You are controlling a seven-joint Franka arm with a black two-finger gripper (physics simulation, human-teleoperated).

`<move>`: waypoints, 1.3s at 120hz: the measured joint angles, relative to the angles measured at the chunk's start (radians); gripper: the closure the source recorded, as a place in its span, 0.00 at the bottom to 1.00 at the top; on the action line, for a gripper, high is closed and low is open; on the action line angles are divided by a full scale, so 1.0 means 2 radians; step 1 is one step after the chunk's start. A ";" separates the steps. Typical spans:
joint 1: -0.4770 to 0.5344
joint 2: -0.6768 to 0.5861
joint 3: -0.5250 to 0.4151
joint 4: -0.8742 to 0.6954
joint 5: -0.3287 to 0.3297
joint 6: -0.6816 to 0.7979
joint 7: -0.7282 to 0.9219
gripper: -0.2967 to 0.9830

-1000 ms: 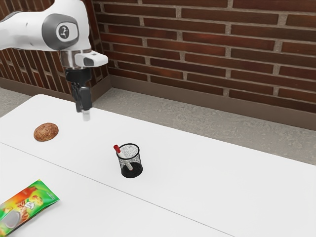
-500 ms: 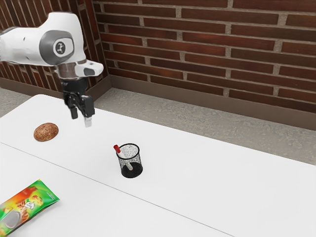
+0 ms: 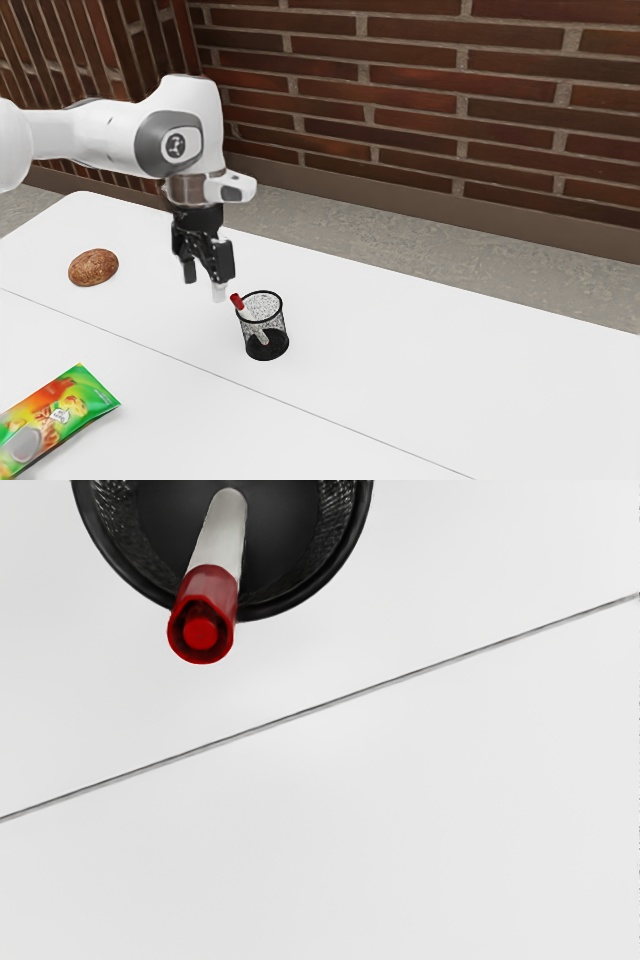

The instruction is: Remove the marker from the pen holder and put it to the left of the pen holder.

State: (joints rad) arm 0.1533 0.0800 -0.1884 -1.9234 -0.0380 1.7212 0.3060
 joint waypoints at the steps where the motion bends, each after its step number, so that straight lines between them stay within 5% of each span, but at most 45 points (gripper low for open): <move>1: -0.001 0.002 0.000 0.000 0.000 0.001 -0.001 0.23; 156: -0.015 0.089 -0.007 0.027 0.010 0.094 -0.022 0.23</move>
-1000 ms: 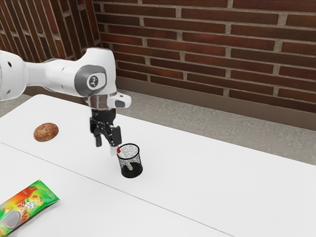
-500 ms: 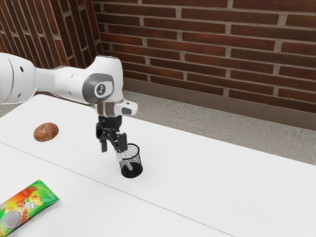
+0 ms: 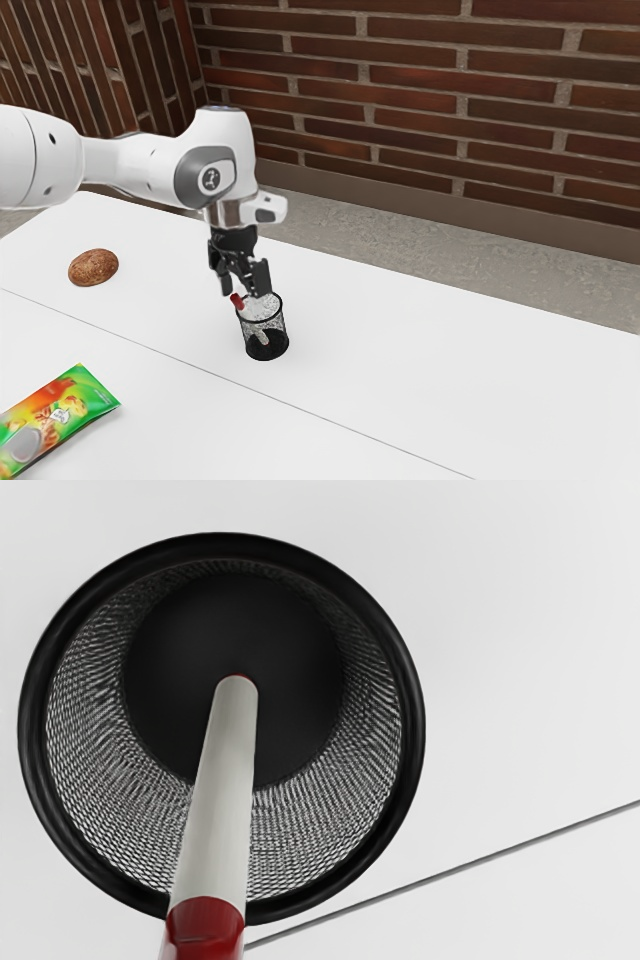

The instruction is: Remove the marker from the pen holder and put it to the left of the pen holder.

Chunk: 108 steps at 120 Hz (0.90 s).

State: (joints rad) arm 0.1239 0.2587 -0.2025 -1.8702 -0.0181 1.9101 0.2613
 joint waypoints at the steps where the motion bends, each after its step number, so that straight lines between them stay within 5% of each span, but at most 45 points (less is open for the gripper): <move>1: 0.000 0.000 0.000 -0.001 0.000 0.001 0.000 0.23; 67: 0.018 0.003 0.000 -0.017 0.003 0.036 0.011 0.24; 108: 0.020 -0.003 0.000 -0.019 0.004 0.038 0.016 0.67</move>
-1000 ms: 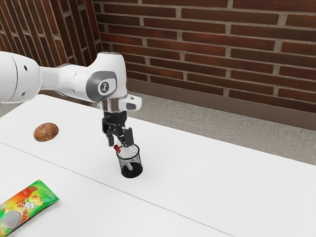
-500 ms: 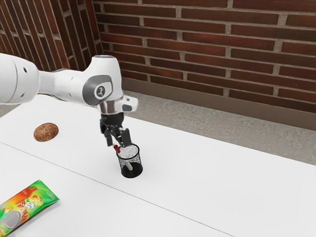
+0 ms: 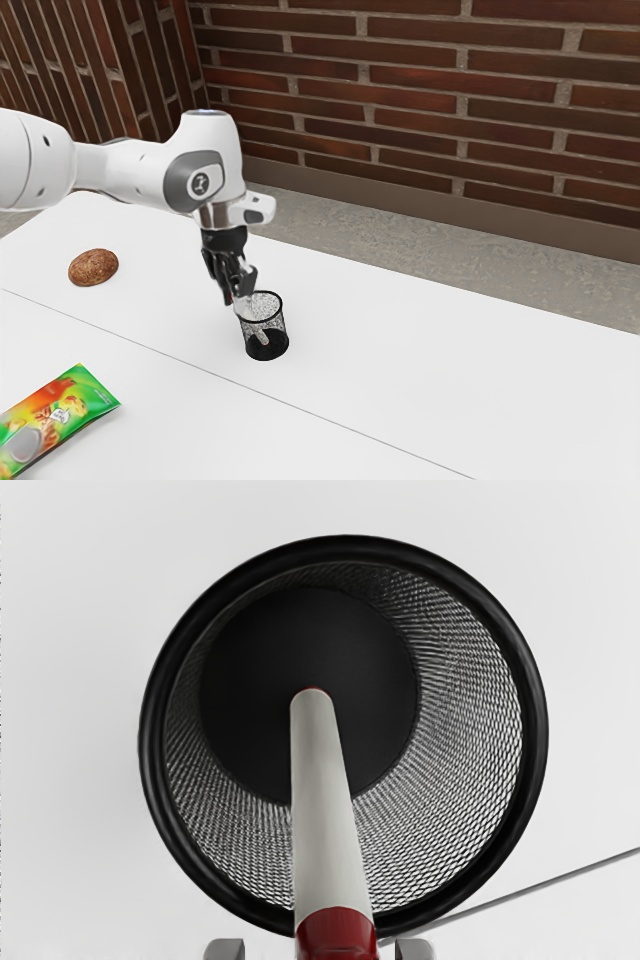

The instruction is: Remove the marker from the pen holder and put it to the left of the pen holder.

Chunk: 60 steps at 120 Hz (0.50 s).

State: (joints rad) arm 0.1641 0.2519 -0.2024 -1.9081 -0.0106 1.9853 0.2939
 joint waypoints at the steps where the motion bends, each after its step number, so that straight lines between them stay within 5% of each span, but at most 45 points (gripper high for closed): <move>1: 0.000 0.000 0.000 0.000 0.000 0.000 0.000 0.68; 60: 0.017 -0.120 -0.018 -0.040 0.008 -0.016 0.002 0.84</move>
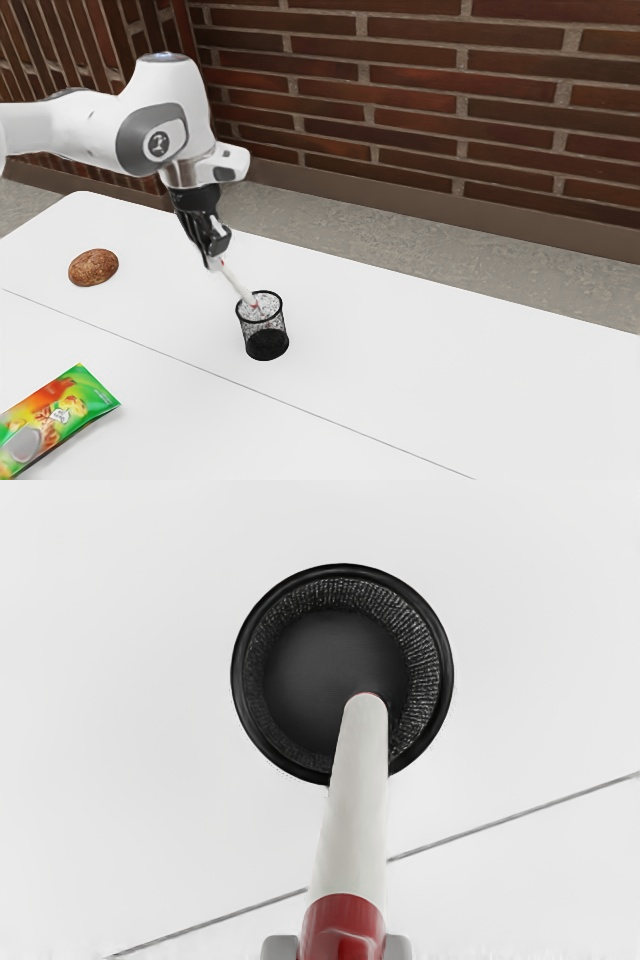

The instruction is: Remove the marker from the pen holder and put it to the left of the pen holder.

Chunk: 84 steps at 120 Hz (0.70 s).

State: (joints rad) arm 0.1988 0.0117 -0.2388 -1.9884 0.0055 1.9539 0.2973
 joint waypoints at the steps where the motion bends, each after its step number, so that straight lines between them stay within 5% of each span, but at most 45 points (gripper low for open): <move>1: 0.001 -0.005 0.000 0.000 0.000 -0.001 0.000 0.84; 20: 0.027 -0.036 0.003 0.008 -0.010 -0.024 0.013 0.84; 44: 0.111 0.063 0.002 0.052 -0.046 -0.020 0.047 0.84; 84: 0.095 0.193 -0.016 0.172 -0.102 0.014 0.101 0.83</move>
State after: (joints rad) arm 0.3896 0.3985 -0.2713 -1.6440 -0.1977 1.9815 0.4989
